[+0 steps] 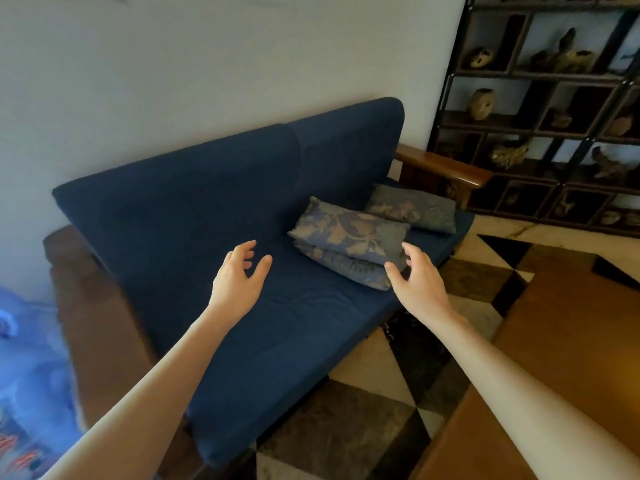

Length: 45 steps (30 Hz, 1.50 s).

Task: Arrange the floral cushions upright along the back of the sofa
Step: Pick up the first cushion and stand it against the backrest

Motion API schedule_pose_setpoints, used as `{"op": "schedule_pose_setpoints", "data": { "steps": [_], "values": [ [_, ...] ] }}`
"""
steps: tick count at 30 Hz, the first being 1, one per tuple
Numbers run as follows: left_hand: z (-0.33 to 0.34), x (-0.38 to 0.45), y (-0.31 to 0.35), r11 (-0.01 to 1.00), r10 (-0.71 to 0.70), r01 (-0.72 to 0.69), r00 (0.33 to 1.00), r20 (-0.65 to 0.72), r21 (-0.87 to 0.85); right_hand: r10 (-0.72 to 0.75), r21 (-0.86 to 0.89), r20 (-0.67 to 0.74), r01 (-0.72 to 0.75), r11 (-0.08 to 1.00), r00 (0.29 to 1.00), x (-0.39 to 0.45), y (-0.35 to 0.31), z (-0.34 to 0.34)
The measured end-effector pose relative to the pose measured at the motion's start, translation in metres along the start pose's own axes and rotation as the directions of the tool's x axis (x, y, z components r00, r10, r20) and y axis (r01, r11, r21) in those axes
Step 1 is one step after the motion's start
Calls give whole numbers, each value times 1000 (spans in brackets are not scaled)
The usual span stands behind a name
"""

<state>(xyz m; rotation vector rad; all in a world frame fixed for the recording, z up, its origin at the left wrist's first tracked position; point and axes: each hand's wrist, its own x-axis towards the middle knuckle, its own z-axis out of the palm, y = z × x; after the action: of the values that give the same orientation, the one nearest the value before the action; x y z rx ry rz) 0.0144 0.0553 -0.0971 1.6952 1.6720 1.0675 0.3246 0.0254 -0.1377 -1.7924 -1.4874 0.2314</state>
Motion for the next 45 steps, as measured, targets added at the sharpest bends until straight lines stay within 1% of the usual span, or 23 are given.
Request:
{"op": "schedule_pose_setpoints", "data": {
  "steps": [9,13,18,23,30,33,36,41,45],
  "values": [
    [56,71,-6,997,-77,76,996,42,21,51,33,88,-54,998,995,59,51,36],
    [73,100,-11,995,-101,100,994,44,29,64,46,88,-68,997,994,83,68,51],
    [88,132,-21,989,-142,138,988,65,54,114,70,122,-123,990,986,111,83,69],
    [102,181,-35,988,-145,139,985,96,69,151,28,144,-157,987,978,142,91,94],
    [143,274,-75,982,-177,161,966,187,96,250,6,109,-252,968,962,196,106,136],
    [157,313,-91,977,-209,193,952,225,92,313,-35,98,-311,950,945,222,118,151],
    [168,347,-103,978,-204,184,941,268,98,359,-58,81,-355,933,930,240,129,163],
    [192,405,-114,975,-219,194,924,314,108,462,-34,45,-461,887,886,274,150,184],
    [217,443,-121,968,-246,208,904,350,143,507,5,24,-507,862,862,302,167,198]
  ]
}}
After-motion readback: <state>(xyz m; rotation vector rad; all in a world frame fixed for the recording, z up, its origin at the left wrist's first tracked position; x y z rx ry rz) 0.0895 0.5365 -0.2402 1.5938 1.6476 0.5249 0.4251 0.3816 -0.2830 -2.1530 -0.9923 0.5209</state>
